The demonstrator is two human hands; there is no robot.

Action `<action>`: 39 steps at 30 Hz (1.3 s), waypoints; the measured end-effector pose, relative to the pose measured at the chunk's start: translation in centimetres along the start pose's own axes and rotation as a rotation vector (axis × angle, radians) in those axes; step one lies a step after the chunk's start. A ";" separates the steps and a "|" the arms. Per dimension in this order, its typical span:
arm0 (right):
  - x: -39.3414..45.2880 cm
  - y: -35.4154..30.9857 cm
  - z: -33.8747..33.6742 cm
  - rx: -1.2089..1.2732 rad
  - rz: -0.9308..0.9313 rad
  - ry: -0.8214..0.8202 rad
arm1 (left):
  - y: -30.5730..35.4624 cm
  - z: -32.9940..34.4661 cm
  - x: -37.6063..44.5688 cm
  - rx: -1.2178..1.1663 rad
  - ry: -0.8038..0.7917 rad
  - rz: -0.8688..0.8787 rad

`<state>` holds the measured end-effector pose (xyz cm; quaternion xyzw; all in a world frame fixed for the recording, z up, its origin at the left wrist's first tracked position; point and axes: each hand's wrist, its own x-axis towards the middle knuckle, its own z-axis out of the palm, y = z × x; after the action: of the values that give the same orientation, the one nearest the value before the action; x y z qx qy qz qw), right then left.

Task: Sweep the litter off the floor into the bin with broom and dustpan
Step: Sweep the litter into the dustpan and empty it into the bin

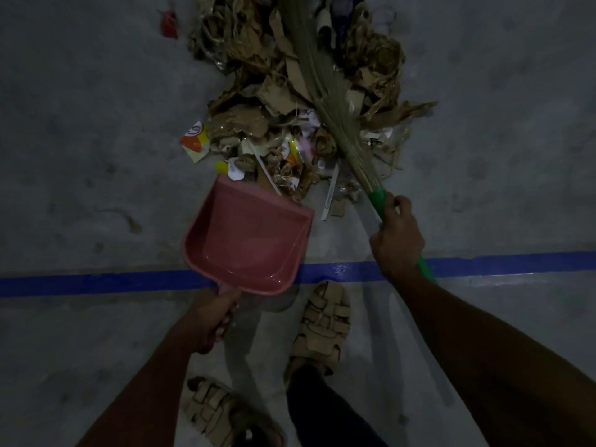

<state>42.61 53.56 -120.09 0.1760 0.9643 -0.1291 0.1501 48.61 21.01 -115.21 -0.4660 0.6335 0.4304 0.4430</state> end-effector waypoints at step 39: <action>-7.5 4.6 2.7 0.113 -0.052 0.017 | 8.9 -2.0 4.0 0.346 -0.003 0.243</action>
<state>51.75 54.64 -120.99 0.1603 0.9609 -0.1858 0.1282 38.98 19.95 -117.41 -0.3026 0.7487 0.3661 0.4625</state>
